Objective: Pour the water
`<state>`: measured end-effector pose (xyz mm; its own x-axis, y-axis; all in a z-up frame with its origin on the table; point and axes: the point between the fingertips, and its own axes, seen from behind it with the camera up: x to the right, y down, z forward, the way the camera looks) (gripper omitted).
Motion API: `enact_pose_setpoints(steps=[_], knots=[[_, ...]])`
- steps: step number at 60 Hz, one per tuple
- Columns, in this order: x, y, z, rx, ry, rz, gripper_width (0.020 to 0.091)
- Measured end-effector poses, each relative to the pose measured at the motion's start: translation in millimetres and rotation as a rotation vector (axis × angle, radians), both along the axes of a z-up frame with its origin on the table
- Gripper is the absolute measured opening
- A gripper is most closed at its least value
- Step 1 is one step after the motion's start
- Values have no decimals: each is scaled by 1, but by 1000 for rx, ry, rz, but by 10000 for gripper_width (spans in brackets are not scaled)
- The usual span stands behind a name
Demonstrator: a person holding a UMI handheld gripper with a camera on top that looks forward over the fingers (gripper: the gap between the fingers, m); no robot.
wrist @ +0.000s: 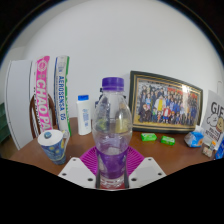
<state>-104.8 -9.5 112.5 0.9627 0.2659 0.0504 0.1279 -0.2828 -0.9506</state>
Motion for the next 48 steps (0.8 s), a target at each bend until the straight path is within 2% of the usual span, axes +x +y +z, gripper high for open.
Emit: enact_pose_setpoints(steps=[10,22,31,37,48], knots=[[12,-2,-31,-15,23,-19,320],[16,-4,-29,46,57,-28,342],[18,-9,-31,3,55,-39,527],[22,-24,-30,-75,69,-62,861],[35,-76,10,-175,-2,-133,854]])
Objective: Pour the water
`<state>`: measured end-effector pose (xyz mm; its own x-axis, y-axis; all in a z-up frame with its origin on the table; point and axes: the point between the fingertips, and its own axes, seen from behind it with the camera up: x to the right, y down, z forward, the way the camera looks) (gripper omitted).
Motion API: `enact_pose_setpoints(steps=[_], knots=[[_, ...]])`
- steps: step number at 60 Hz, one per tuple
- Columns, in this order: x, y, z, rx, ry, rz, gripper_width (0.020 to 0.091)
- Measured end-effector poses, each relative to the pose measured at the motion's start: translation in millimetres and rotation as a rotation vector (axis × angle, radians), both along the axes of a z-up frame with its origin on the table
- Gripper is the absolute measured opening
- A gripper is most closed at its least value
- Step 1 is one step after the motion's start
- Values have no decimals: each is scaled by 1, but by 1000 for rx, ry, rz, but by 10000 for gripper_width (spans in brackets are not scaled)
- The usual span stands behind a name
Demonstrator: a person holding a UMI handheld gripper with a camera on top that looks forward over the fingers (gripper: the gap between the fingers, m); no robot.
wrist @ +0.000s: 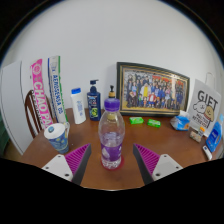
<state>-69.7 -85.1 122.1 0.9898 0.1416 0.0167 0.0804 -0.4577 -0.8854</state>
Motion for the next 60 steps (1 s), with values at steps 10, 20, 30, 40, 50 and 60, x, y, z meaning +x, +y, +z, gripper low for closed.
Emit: enact_pose_setpoints(steps=[10,20,30,40,50,60], knots=[[-2,-65,59,-71,-9,-65,855],[-7,-115,93,-102,-43,-112,854],[-10,-138,105,-106,-73,-125,858],[-7,-147,104,-125,-59,-140,856],[-4,-148,107,-122,-97,-150,856],[-6,-148,109,-114,-112,-135,854]])
